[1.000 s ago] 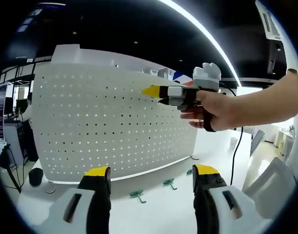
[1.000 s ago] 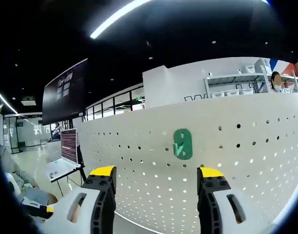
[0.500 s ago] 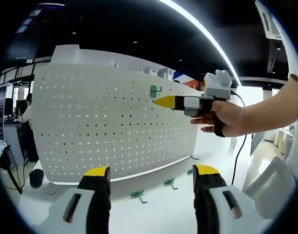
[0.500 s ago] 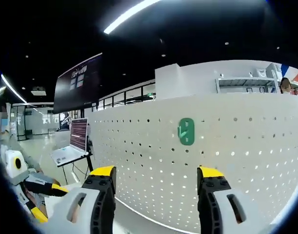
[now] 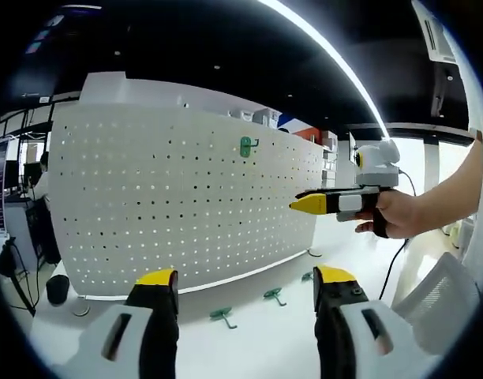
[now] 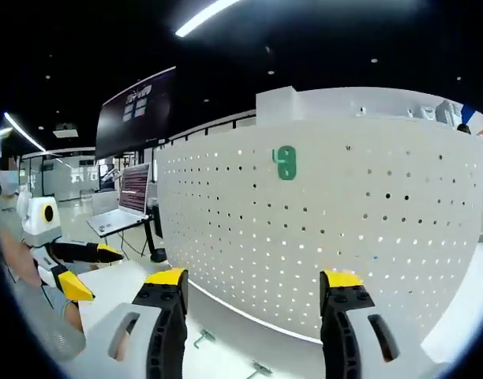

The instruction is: Insert the hook assembly into the mounting plate slot until the hook locks in place.

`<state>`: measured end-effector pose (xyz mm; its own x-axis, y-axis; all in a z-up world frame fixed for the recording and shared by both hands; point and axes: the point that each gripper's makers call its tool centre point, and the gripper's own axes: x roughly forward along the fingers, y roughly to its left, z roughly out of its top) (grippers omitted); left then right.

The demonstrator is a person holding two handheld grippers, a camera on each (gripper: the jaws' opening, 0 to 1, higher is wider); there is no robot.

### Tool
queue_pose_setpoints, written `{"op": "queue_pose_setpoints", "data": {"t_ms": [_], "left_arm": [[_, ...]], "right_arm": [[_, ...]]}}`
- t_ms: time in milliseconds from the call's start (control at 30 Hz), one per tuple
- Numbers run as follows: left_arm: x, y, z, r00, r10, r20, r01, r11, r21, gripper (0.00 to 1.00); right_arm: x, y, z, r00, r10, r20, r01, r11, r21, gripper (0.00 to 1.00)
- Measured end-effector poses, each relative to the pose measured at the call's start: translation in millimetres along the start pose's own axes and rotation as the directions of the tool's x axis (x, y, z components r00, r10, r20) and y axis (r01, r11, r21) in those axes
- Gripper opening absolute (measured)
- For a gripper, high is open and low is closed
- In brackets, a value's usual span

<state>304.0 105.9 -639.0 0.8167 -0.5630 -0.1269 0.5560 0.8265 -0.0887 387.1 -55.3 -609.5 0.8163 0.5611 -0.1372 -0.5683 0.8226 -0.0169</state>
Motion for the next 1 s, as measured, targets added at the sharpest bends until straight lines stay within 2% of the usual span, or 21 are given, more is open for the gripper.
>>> {"op": "queue_pose_setpoints", "data": {"t_ms": [233, 600, 1000], "left_arm": [[-1, 0.0, -2.0, 1.000, -0.008, -0.009, 0.008, 1.000, 0.005, 0.72], [-7, 2.2, -8.2, 1.000, -0.009, -0.023, 0.009, 1.000, 0.004, 0.73], [-14, 4.7, -15.6, 0.999, -0.014, -0.033, 0.013, 1.000, -0.007, 0.74]], "right_arm": [[-16, -5, -13.6, 1.000, 0.001, -0.028, -0.001, 1.000, -0.004, 0.66], [-37, 3, -34.3, 0.997, 0.036, -0.069, -0.037, 0.999, -0.026, 0.66], [-62, 2, -50.0, 0.993, 0.050, -0.103, -0.054, 0.998, -0.035, 0.67]]}}
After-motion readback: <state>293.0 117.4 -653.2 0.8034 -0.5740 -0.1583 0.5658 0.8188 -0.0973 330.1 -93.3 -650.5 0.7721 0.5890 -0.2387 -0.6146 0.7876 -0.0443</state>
